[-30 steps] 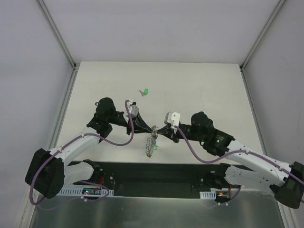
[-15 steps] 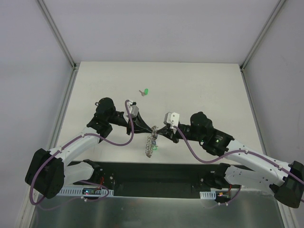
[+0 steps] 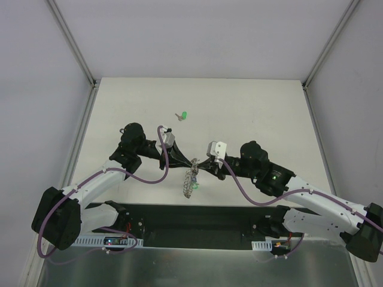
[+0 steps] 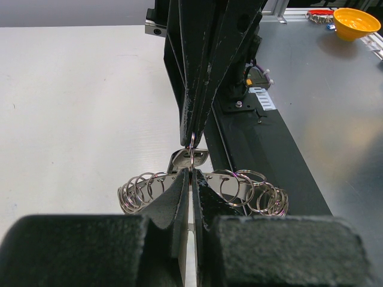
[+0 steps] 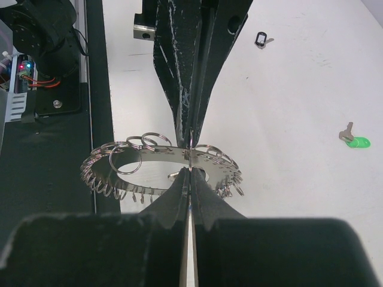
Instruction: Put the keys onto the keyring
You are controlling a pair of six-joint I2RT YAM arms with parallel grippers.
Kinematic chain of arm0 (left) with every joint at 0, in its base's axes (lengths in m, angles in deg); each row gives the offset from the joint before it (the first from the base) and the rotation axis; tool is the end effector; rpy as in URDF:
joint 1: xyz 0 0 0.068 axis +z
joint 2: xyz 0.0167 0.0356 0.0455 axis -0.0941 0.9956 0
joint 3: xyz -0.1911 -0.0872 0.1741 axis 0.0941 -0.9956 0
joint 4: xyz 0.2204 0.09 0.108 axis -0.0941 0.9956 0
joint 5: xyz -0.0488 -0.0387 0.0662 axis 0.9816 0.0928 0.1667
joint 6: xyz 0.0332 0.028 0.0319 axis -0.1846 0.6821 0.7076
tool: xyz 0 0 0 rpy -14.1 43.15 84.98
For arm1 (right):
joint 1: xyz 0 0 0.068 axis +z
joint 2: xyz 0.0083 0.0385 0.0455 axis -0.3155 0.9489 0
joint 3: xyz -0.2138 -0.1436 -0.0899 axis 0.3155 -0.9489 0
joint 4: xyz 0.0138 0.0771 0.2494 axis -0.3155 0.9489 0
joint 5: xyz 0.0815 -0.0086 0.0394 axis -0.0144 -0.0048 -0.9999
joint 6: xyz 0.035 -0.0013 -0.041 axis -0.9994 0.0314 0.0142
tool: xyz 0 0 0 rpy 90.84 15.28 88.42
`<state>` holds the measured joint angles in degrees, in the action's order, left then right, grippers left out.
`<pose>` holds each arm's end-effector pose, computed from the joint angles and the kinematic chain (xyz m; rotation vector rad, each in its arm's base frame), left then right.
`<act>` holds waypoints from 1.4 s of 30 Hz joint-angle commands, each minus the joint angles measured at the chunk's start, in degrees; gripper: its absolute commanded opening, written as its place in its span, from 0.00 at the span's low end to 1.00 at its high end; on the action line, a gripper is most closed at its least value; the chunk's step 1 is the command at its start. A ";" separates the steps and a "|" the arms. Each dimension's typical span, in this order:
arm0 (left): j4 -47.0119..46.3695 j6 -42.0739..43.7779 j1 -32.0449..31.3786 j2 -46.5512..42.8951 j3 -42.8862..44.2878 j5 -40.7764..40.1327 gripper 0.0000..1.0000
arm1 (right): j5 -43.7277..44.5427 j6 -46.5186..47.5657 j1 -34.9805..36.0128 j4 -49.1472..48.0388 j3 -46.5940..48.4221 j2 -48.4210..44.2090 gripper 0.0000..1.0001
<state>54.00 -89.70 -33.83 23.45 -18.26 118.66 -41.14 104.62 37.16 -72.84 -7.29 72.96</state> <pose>0.1881 -0.1408 0.2868 1.3789 1.0371 -1.3443 0.1137 0.1883 0.3144 -1.3718 1.0847 0.6466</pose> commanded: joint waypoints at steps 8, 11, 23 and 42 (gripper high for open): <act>-3.62 0.80 0.04 -1.42 2.41 1.15 0.00 | 0.21 -0.60 0.44 -3.46 0.38 -1.79 0.01; -3.62 0.80 0.04 -1.34 2.41 0.89 0.00 | 0.03 -0.60 0.44 -3.46 0.20 -1.71 0.01; -3.44 0.71 0.04 -1.25 2.41 0.89 0.00 | -0.14 -0.60 0.35 -3.37 0.47 -1.27 0.01; -2.92 0.71 0.04 -1.34 2.41 0.45 0.00 | 0.82 -0.95 0.35 -3.90 0.11 -1.53 0.01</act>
<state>54.04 -89.70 -33.83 23.45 -18.26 118.60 -40.59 104.32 37.27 -73.39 -7.31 72.56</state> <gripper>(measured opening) 0.008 0.017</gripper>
